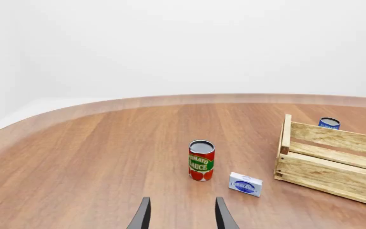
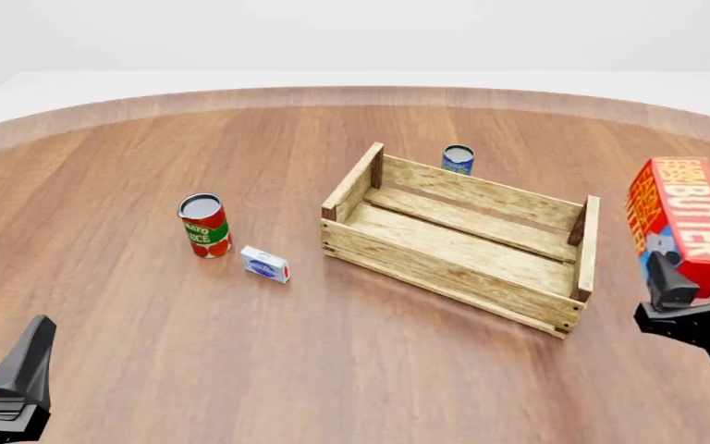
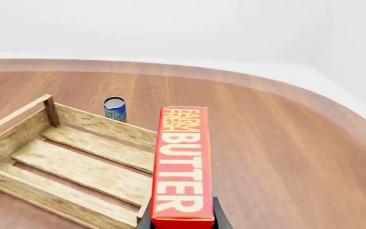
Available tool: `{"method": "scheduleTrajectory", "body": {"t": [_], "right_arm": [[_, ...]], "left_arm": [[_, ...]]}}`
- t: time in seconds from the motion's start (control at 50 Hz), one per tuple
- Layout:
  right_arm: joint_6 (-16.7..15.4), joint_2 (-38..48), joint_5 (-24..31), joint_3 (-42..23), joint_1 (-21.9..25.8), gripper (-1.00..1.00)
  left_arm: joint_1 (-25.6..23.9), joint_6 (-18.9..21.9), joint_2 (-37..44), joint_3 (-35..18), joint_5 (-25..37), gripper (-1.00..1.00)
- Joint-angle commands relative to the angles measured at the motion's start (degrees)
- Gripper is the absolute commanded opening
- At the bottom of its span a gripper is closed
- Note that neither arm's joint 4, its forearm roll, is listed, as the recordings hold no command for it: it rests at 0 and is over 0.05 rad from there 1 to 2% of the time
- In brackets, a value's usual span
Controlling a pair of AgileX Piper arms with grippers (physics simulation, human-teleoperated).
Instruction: Pick up the butter and put it in the tray.
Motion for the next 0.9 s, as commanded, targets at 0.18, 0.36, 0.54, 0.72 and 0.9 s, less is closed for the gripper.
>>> {"method": "scheduleTrajectory", "body": {"t": [0.18, 0.36, 0.54, 0.72, 0.9], "right_arm": [[-1.2, -7.1, 11.4, -7.4, 4.0, -1.0], [-1.8, -6.4, 13.7, -10.3, 6.3, -1.0], [-2.1, -5.1, 14.3, -12.0, 7.5, -1.0], [-2.3, -1.8, 14.4, -14.9, 9.2, -1.0], [-2.7, 1.0, 14.4, -17.4, 10.6, -1.0]], "left_arm": [[0.0, 0.0, 0.0, 0.0, 0.0, 1.0], [0.0, 0.0, 0.0, 0.0, 0.0, 1.0], [0.0, 0.0, 0.0, 0.0, 0.0, 1.0], [0.0, 0.0, 0.0, 0.0, 0.0, 1.0], [0.0, 0.0, 0.0, 0.0, 0.0, 1.0]]}}
